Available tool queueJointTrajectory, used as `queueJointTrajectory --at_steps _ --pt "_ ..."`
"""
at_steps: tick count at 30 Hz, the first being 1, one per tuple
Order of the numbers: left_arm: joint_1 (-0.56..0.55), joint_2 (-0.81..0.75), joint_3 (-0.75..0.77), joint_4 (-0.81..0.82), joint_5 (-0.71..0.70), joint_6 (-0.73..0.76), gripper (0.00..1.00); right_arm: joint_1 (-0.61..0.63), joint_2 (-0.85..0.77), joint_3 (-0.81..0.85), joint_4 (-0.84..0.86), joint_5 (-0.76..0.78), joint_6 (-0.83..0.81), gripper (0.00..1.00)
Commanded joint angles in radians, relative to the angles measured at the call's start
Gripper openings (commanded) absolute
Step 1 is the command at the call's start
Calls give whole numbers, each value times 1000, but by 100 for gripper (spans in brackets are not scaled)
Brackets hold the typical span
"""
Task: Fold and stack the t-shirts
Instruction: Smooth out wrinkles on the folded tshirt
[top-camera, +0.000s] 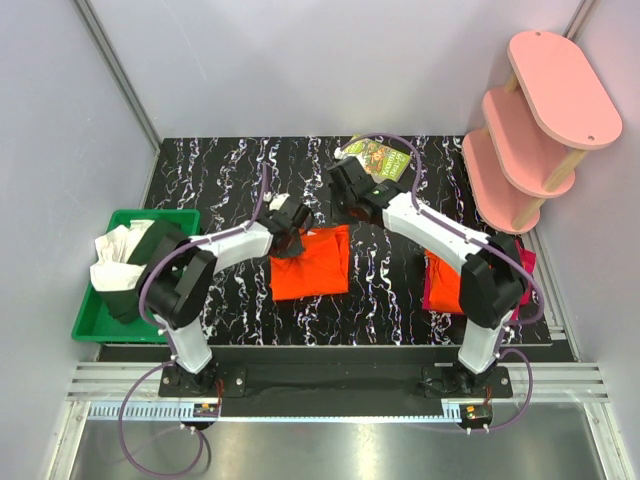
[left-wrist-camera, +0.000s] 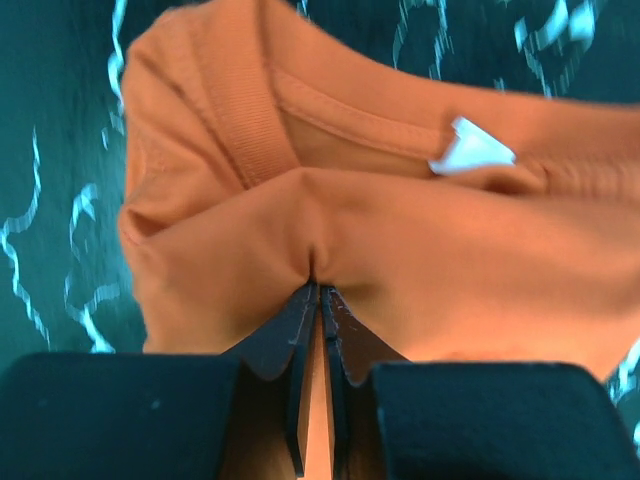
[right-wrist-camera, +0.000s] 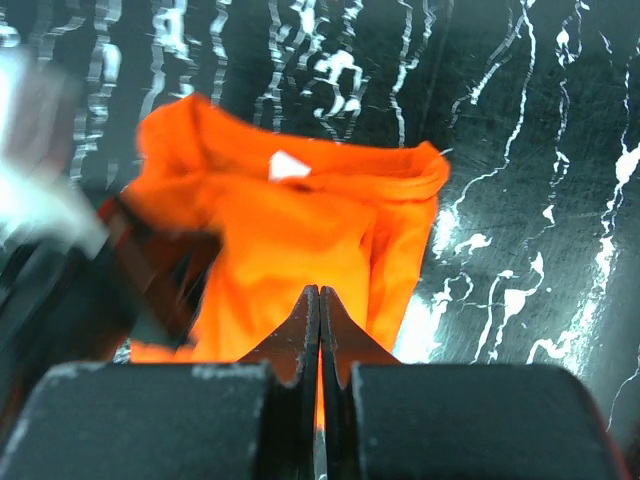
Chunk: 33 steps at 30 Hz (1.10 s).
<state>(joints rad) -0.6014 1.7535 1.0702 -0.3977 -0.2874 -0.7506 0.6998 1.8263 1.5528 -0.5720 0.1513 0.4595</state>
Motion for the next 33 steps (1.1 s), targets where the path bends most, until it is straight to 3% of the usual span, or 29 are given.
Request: queueJointTrajectory --at_steps 1,6,11,21,33 --pt "34 70 71 14 40 36 12 12 -62 -37 9 -42 11 0" --pt "34 83 76 22 48 34 13 24 -56 -57 9 -81 10 0" --pt "34 15 45 60 51 37 20 41 -27 -62 26 -121 7 0" --pt "34 -2 54 34 68 19 20 37 143 6 46 -130 15 0" --pt "34 -54 21 14 51 33 20 -103 280 33 84 -139 122 0"
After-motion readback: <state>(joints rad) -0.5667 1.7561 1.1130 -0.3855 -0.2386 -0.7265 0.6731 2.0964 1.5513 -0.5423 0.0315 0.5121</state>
